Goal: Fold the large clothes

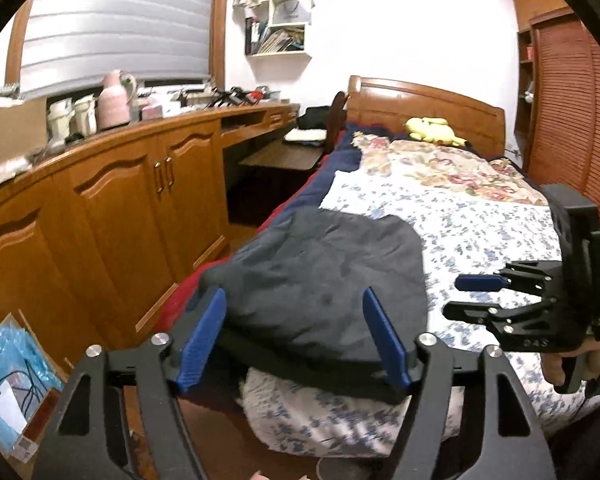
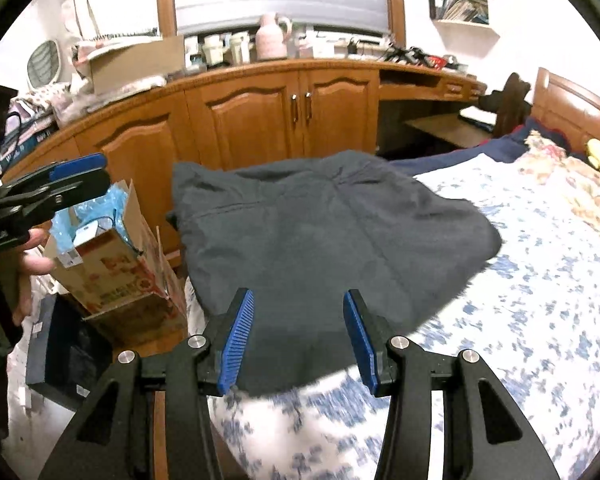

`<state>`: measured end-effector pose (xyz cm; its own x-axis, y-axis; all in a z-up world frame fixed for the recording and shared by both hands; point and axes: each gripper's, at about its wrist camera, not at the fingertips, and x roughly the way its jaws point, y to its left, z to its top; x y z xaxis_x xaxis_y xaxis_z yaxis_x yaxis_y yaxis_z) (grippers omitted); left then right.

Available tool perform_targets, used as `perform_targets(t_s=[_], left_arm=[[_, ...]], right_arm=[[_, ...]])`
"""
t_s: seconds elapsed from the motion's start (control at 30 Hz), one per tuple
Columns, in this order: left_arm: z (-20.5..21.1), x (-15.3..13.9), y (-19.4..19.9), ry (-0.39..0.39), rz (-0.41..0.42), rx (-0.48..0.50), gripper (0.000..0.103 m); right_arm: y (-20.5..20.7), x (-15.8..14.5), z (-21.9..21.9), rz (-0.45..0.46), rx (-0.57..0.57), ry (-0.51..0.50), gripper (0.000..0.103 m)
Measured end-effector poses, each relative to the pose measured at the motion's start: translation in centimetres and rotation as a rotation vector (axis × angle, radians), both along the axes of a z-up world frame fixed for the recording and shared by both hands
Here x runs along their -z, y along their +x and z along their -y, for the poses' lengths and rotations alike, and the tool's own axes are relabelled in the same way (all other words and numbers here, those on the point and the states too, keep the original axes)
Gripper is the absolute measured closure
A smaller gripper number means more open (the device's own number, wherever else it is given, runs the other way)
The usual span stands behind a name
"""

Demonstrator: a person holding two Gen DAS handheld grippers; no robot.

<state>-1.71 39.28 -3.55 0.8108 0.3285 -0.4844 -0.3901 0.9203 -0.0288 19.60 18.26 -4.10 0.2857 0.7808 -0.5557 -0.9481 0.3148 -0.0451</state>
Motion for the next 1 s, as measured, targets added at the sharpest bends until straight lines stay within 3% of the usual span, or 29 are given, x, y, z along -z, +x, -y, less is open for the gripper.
perform_targets(t_s=[0.23, 0.4, 0.6, 1.0], left_arm=[[4.1, -1.9, 1.4, 0.046, 0.018, 0.039, 0.025], [7.7, -2.7, 3.0, 0.042, 0.034, 0.099, 0.023], [13.0, -2.7, 4.9, 0.014, 0.049, 0.188, 0.023], [23.9, -2.0, 7.6, -0.028, 0.048, 0.324, 0.022]], right_arm=[[-1.0, -0.3, 5.8, 0.029, 0.068, 0.058, 0.045], [-1.7, -0.4, 10.7, 0.041, 0.15, 0.098, 0.029], [-2.5, -0.2, 17.1, 0.07, 0.284, 0.126, 0.019], [-6.1, 0.1, 27.7, 0.07, 0.553, 0.178, 0.015]])
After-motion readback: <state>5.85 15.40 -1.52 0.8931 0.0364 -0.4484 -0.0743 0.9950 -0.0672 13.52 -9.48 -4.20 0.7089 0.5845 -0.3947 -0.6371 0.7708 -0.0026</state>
